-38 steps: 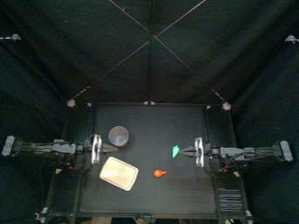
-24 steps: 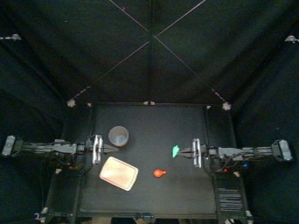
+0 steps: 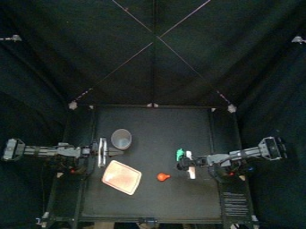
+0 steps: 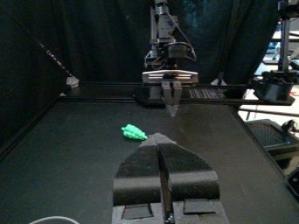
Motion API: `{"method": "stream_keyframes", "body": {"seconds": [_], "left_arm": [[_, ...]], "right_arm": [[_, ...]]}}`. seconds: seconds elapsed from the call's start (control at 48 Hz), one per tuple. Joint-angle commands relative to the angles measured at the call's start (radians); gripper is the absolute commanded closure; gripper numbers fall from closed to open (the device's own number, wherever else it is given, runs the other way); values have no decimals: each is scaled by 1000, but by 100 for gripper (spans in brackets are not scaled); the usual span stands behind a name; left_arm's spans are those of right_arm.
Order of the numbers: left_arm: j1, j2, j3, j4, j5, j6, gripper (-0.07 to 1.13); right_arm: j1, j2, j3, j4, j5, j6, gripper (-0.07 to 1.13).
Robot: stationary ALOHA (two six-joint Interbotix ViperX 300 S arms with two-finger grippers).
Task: Pick the drumstick then place it in the grey bowl
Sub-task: Pick the drumstick
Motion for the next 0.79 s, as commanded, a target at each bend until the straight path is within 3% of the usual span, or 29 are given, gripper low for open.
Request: {"method": "stream_keyframes", "body": {"seconds": [0.021,0.104,0.167,0.792], "left_arm": [[2,3,-14,2,-9,0,105],[2,5,-14,2,-9,0,105],[2,3,-14,3,-9,0,105],[11,3,0,2,-9,0,105]], "right_arm": [[0,32,-44,55,-18,18,28],[2,69,-55,92,-38,21,11],[0,101,-64,115,-40,21,5],[5,416,-201,83,14,18,8]]}}
